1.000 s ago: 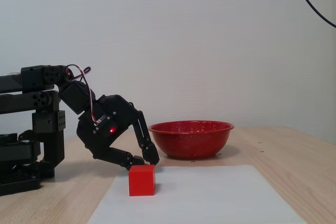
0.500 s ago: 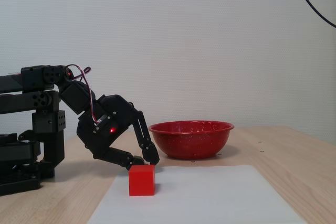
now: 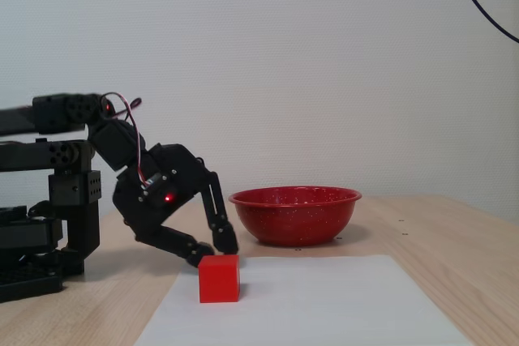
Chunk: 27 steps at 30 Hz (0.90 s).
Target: Grasp the red cube and put it in the red bowl.
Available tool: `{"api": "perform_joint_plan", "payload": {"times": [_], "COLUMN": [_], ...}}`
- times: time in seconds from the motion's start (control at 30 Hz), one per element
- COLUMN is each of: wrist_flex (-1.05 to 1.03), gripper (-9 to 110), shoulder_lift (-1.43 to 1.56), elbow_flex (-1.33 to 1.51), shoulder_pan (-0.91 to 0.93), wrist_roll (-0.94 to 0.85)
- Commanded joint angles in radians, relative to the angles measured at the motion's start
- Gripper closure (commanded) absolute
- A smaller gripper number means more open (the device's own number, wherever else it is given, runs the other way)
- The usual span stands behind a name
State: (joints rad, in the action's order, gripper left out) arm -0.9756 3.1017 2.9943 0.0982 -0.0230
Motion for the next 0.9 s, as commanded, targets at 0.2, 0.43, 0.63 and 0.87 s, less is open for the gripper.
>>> {"api": "perform_joint_plan", "payload": {"times": [0.2,0.43,0.63,0.87], "wrist_flex": [-0.118,-0.232,-0.328,-0.388], "gripper": [101,101,100,96], "shoulder_lift": [-0.183,-0.353,-0.502,-0.672], "elbow_flex": [-0.267,-0.471,-0.661,-0.874], "shoulder_pan": [-0.046,-0.094,-0.129,-0.189], "wrist_roll": [0.095,0.172,0.178,0.14]}}
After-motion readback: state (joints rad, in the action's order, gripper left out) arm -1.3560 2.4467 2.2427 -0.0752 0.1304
